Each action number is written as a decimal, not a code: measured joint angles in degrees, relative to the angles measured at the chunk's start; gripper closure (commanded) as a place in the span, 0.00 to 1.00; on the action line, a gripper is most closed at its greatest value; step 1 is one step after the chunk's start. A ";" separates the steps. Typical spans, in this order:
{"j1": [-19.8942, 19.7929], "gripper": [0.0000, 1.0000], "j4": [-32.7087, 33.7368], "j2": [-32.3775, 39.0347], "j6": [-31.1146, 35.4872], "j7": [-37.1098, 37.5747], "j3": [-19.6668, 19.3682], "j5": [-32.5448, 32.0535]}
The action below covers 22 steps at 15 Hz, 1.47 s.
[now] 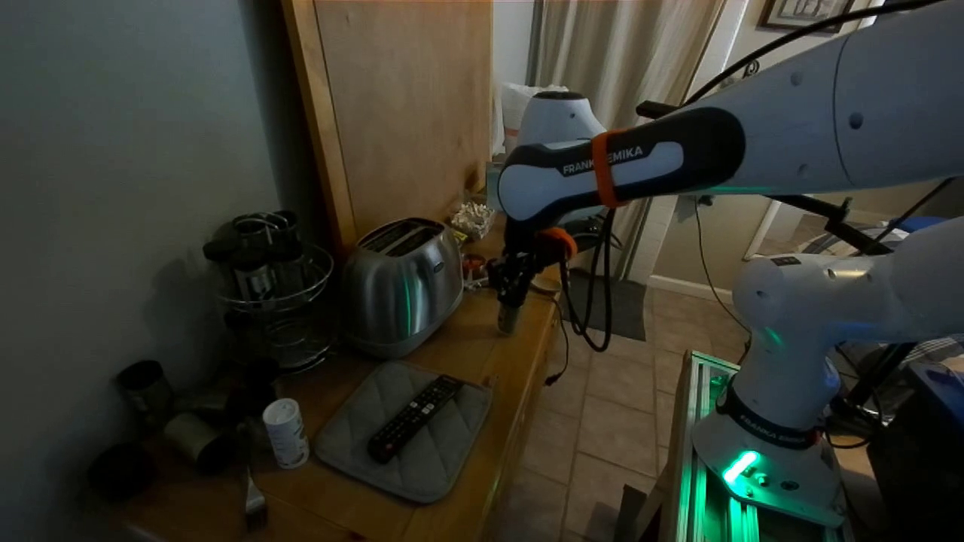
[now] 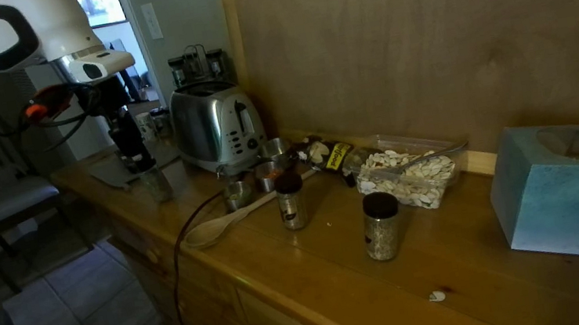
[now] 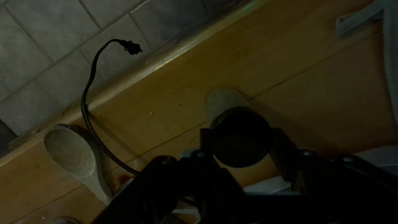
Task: Pick up the laying spice bottle on the bottom rack of the circular spice rack and put it on the counter
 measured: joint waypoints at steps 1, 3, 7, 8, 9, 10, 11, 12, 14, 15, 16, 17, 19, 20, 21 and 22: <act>-0.57 0.75 0.03 -0.53 0.65 0.45 0.27 0.48; -1.59 0.75 0.09 -1.56 1.61 1.05 0.68 1.10; -3.20 0.19 0.53 -3.42 3.28 1.50 1.20 1.92; -3.54 0.12 0.62 -3.91 3.51 1.57 1.37 2.25; -3.82 0.05 0.67 -4.32 3.78 1.61 1.56 2.62; -4.07 0.01 0.74 -4.71 4.08 1.62 1.72 2.97; -4.26 0.00 0.84 -5.05 4.29 1.65 1.80 3.19; -4.42 0.00 1.05 -5.35 4.40 1.68 1.81 3.33; -4.59 0.00 1.70 -5.88 4.51 1.74 1.74 3.49; -4.59 0.00 2.15 -6.08 4.51 1.79 1.58 3.57; -4.57 0.00 2.77 -6.27 4.30 1.84 1.31 3.59; -4.53 0.00 3.52 -6.32 3.50 1.85 0.80 3.58; -4.31 0.00 5.56 -6.27 0.92 1.84 -0.93 3.07; -4.17 0.00 6.74 -6.23 -0.85 1.82 -2.05 2.73; -4.02 0.00 7.93 -6.19 -2.94 1.79 -3.27 2.15; -3.93 0.00 9.24 -6.13 -5.35 1.79 -4.55 1.49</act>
